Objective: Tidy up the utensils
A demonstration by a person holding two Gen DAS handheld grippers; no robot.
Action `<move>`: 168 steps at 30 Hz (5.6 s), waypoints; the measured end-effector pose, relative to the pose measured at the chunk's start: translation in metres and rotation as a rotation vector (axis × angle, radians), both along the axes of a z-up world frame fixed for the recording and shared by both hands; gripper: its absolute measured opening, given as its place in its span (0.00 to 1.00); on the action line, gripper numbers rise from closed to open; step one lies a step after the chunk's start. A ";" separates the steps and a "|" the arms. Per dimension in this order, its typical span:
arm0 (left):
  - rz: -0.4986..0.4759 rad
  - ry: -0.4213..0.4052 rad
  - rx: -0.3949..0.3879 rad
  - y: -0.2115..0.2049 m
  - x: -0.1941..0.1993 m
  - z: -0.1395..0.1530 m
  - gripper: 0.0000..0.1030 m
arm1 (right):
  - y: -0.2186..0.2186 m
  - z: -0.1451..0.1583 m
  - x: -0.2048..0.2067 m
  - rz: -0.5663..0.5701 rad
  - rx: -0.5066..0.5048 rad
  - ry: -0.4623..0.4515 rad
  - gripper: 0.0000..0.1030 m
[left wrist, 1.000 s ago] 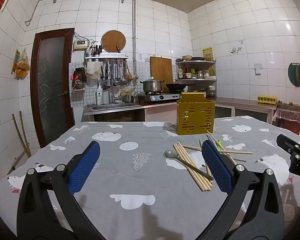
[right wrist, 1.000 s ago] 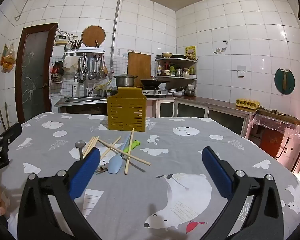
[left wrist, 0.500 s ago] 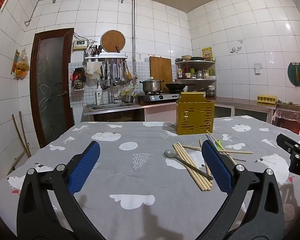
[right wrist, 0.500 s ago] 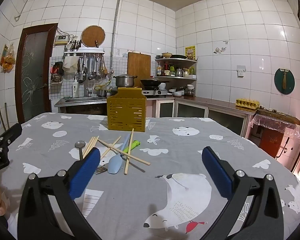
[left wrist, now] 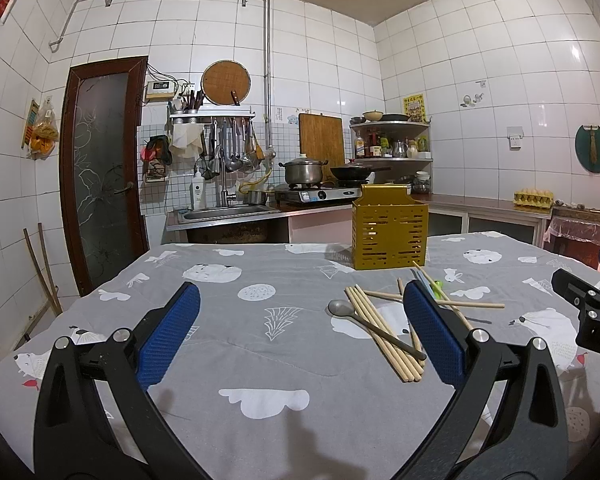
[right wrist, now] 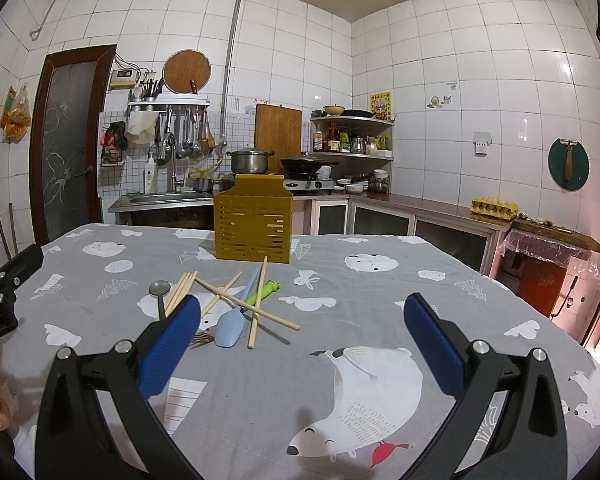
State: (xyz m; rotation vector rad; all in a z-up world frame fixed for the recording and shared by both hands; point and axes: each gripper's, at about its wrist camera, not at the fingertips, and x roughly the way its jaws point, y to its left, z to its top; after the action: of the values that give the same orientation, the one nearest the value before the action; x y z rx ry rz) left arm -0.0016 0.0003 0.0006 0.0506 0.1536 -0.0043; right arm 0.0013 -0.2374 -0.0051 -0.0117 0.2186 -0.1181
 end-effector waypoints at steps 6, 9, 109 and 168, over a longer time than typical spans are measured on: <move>-0.001 0.001 0.002 0.000 0.001 0.000 0.95 | 0.000 0.000 0.000 0.000 -0.001 0.000 0.96; 0.000 0.001 0.002 0.000 0.001 0.000 0.95 | 0.000 0.000 0.000 0.000 -0.002 0.001 0.96; -0.046 0.332 -0.044 -0.006 0.146 0.033 0.95 | -0.017 0.033 0.129 0.015 0.019 0.236 0.96; -0.143 0.808 -0.092 -0.035 0.322 -0.058 0.50 | -0.001 -0.061 0.336 0.092 0.139 0.702 0.05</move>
State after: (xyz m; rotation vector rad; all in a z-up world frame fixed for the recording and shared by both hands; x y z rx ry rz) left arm 0.3207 -0.0347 -0.0579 -0.0351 0.9567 -0.1757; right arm 0.3375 -0.2387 -0.0659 0.0761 0.9259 -0.0027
